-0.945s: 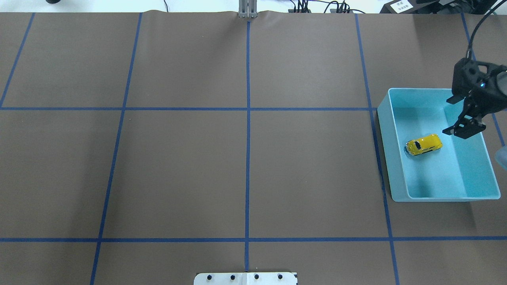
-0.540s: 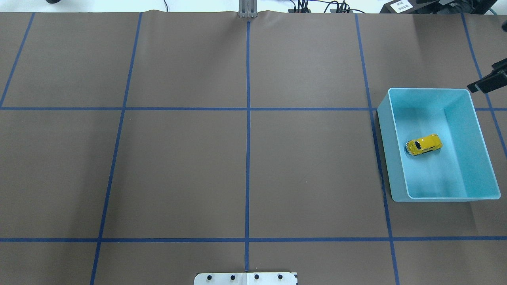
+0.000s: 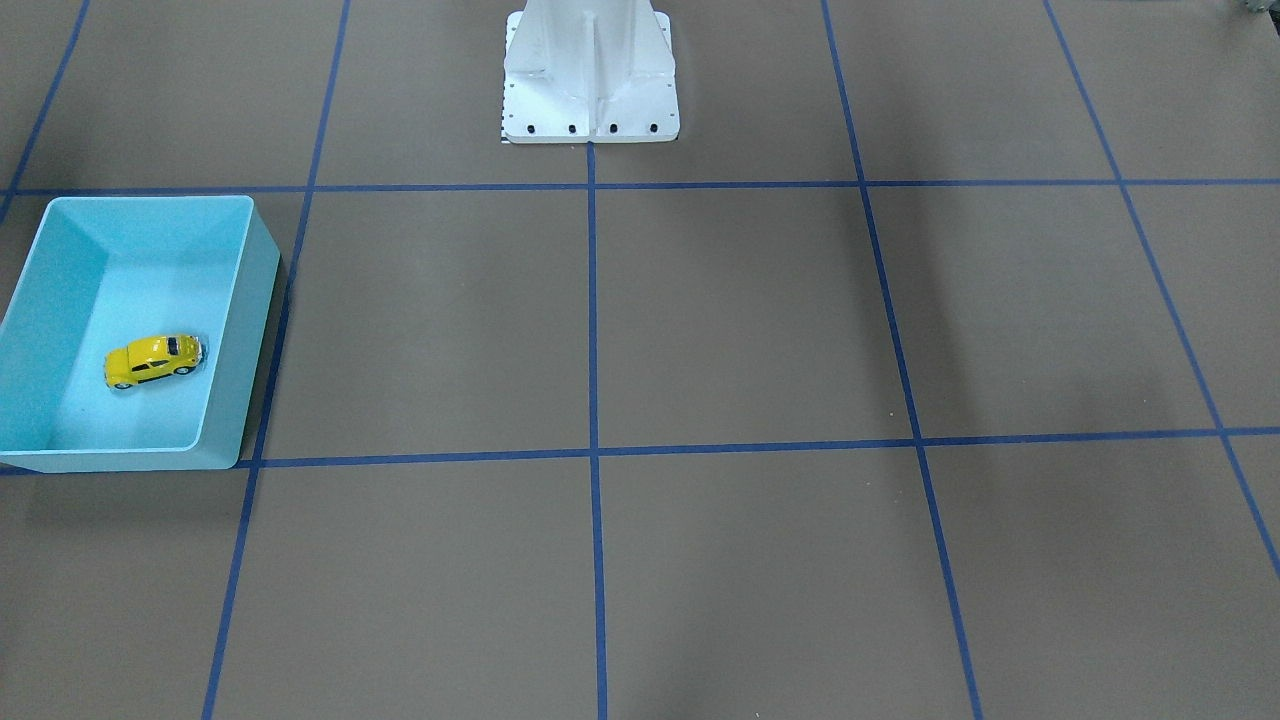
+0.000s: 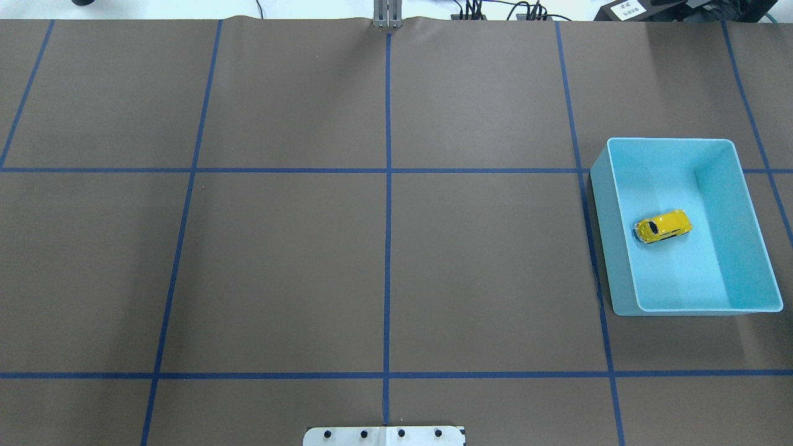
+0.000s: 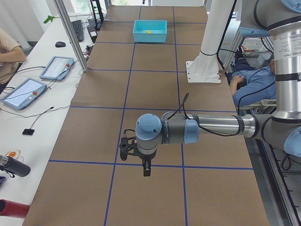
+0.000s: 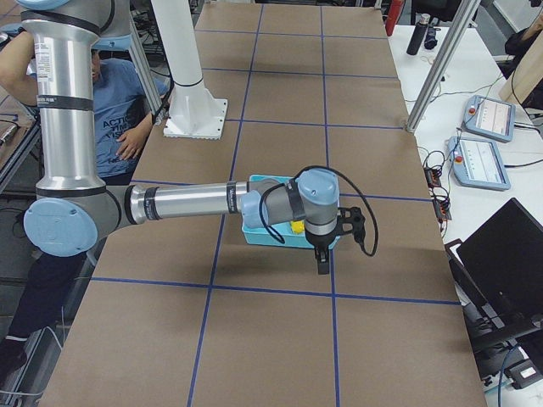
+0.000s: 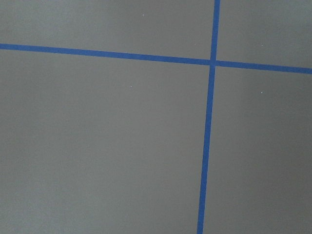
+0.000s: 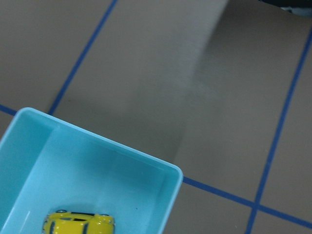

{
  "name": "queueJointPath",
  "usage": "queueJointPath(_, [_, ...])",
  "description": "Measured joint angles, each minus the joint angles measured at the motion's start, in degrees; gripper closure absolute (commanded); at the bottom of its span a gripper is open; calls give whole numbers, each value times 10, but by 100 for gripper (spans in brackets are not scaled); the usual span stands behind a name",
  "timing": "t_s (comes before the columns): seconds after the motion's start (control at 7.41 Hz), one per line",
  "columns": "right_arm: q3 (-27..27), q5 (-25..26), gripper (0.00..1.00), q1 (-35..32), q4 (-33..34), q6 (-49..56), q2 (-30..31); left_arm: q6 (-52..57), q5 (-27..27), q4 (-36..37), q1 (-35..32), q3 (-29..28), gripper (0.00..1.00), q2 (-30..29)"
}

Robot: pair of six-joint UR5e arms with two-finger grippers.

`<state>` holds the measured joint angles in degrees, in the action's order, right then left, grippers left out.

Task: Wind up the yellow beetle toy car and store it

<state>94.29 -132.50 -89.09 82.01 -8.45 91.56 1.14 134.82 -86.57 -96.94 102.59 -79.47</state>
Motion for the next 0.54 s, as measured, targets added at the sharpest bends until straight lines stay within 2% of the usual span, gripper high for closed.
queueJointPath(0.27, [-24,-6,0,-14,0,2,15,0,0,0,0,-1,0,0])
queueJointPath(0.54, [-19,-10,0,-15,1,-4,15,0,0,0,0,-1,0,0])
